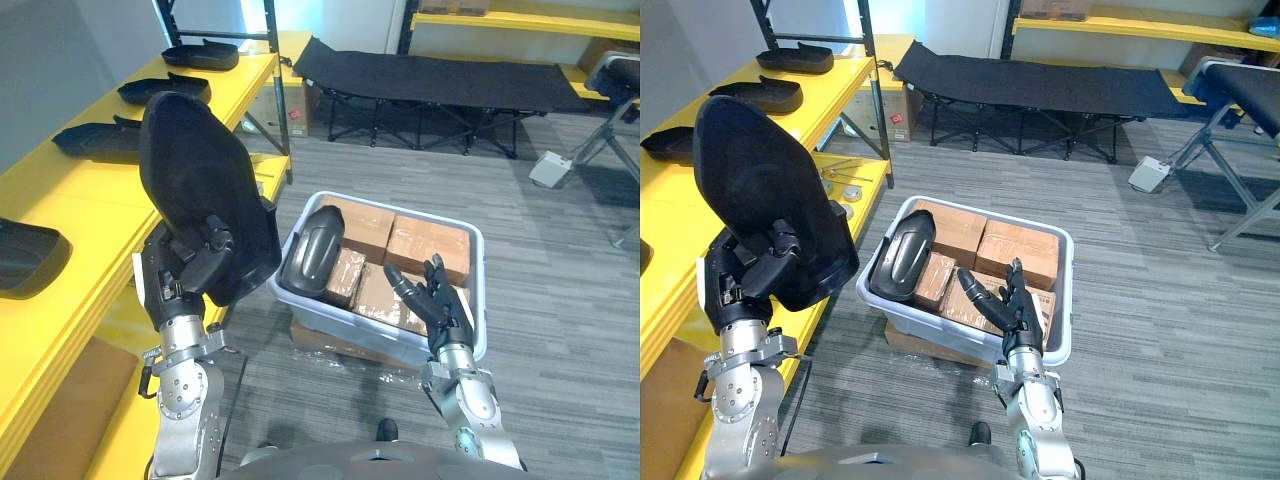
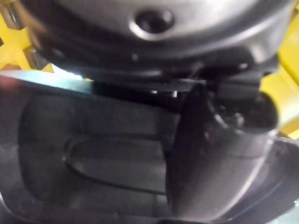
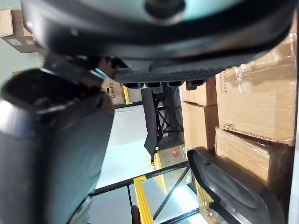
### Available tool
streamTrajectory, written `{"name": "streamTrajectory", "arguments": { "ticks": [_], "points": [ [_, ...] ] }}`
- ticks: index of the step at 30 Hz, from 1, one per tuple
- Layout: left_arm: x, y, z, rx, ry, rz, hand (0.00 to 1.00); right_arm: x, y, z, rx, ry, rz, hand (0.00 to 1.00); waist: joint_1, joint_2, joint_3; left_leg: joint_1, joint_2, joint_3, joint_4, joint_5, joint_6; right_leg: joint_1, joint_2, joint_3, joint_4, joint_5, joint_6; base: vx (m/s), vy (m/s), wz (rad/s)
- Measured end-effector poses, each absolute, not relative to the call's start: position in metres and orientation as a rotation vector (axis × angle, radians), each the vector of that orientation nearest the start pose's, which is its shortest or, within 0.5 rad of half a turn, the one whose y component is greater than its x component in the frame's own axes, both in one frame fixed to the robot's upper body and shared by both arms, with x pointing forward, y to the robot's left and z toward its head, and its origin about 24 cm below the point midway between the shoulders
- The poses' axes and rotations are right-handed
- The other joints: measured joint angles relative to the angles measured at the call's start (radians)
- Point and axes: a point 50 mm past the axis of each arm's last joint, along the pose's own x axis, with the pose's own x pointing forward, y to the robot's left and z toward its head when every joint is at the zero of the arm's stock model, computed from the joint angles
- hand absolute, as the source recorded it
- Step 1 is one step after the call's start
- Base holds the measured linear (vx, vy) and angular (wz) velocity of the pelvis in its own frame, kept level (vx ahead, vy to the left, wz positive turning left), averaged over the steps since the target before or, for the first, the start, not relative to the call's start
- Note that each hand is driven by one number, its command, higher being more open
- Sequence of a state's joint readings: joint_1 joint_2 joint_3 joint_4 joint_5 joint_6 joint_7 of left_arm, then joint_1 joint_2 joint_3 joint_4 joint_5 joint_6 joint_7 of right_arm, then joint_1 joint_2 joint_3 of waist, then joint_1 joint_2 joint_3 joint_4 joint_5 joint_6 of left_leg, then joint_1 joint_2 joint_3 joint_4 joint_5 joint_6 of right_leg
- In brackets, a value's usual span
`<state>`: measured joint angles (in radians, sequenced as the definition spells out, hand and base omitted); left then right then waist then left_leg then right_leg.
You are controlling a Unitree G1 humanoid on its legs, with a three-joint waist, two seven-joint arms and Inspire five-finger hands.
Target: Walk over and take three plastic housings, then place them on the shelf
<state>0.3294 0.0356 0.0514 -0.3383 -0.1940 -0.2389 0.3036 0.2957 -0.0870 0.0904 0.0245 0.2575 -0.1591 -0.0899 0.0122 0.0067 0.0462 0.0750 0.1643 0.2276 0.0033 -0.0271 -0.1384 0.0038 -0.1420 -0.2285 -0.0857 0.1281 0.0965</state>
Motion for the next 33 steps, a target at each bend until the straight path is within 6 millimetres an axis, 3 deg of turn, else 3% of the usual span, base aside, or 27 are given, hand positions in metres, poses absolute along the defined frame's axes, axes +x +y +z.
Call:
{"name": "streamTrajectory", "arguments": {
  "ticks": [5,10,15,21,23,27,29,30,31,33],
  "points": [
    [0.173,0.214,0.076,-0.14,-0.27,0.524,0.0,0.194,-0.161,-0.007,0.167,0.14,-0.074,1.0,0.021,0.003,0.003,-0.043,0.002,-0.079,0.026,-0.003,0.001,0.022,-0.003,-0.081,0.0,-0.016,-0.004,0.01,-0.009,0.48],
    [0.152,0.231,0.075,-0.132,-0.262,0.674,0.0,0.216,-0.137,-0.002,0.131,0.116,0.063,1.0,0.104,0.012,0.01,-0.073,-0.005,-0.193,0.039,0.011,-0.004,0.08,-0.004,-0.226,0.006,-0.016,-0.003,0.02,-0.012,0.61],
    [0.121,0.259,0.071,-0.051,-0.233,0.836,0.0,0.237,-0.107,0.003,0.11,0.093,0.236,1.0,0.194,0.005,0.017,-0.109,-0.045,-0.32,0.034,0.027,0.011,0.131,-0.027,-0.353,0.006,-0.043,0.014,-0.02,0.011,0.76],
    [0.081,0.275,0.072,-0.004,-0.234,0.983,0.0,0.241,-0.085,0.005,0.096,0.091,0.372,1.0,0.272,-0.013,0.025,-0.126,-0.069,-0.415,0.026,0.045,0.002,0.17,-0.031,-0.448,0.006,-0.07,0.024,-0.01,-0.016,0.52],
    [0.079,0.275,0.072,-0.009,-0.232,0.987,0.0,0.24,-0.082,0.004,0.089,0.095,0.388,1.0,0.286,-0.016,0.026,-0.128,-0.072,-0.432,0.027,0.046,0.002,0.18,-0.03,-0.466,0.006,-0.076,0.028,0.02,-0.023,0.29],
    [0.077,0.274,0.071,0.006,-0.22,0.945,0.0,0.24,-0.08,0.003,0.049,0.095,0.404,1.0,0.288,-0.026,0.035,-0.135,-0.078,-0.455,0.032,0.046,0.002,0.192,-0.03,-0.492,0.007,-0.087,0.024,0.0,-0.014,0.19],
    [0.078,0.272,0.071,0.012,-0.216,0.907,0.0,0.24,-0.083,0.002,0.049,0.097,0.393,1.0,0.277,-0.025,0.05,-0.146,-0.084,-0.447,0.028,0.049,0.019,0.198,-0.045,-0.523,0.036,-0.101,0.029,0.0,0.002,0.26],
    [0.079,0.272,0.071,0.013,-0.217,0.893,0.0,0.24,-0.084,0.002,0.051,0.098,0.385,1.0,0.267,-0.026,0.051,-0.159,-0.087,-0.431,0.033,0.051,0.028,0.199,-0.05,-0.541,0.042,-0.105,0.033,-0.01,0.037,0.97],
    [0.085,0.268,0.072,0.006,-0.229,0.84,0.0,0.237,-0.095,0.001,0.057,0.101,0.336,1.0,0.224,-0.029,0.056,-0.195,-0.072,-0.329,0.051,0.071,0.062,0.215,-0.067,-0.602,0.066,-0.113,0.045,-0.01,0.057,1.11],
    [0.095,0.26,0.073,-0.018,-0.253,0.769,0.0,0.236,-0.114,-0.004,0.035,0.122,0.269,1.0,0.23,-0.024,0.065,-0.188,-0.077,-0.29,0.04,0.106,0.039,0.215,-0.096,-0.619,0.1,-0.116,0.049,0.03,0.146,0.78]
  ]
}}
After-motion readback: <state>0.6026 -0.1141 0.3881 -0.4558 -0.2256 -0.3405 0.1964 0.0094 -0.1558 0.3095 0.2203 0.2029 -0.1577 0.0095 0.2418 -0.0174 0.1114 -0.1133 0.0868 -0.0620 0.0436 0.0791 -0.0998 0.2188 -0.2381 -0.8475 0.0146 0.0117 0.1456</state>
